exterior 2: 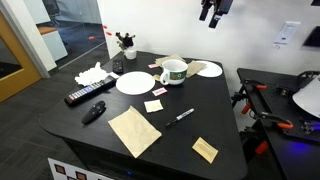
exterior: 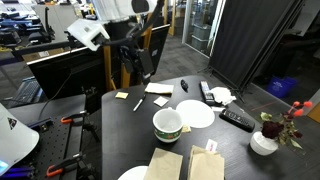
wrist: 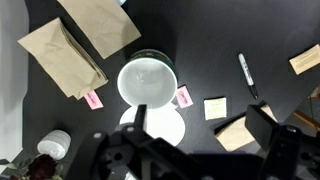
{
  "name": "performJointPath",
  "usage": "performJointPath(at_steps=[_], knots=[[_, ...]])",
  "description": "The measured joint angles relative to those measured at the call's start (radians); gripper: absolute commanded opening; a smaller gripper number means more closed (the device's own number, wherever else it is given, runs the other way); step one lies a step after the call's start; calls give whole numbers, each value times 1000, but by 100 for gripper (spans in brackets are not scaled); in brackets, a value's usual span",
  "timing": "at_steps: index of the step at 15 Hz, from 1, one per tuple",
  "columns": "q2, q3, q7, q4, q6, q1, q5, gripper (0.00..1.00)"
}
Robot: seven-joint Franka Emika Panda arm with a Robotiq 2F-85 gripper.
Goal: Move the cup closer to the marker then put the marker inside the cup
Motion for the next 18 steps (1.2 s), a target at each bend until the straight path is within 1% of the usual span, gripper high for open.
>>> performJointPath(at_steps=[3, 7, 12, 15, 18], knots=[[95, 8, 1, 13, 46, 0, 0, 100], [210, 14, 1, 56, 51, -2, 0, 100], [328, 42, 4, 108, 51, -13, 0, 100], [377, 60, 27, 122, 51, -20, -11, 100], [379, 68, 27, 122, 51, -26, -11, 100]])
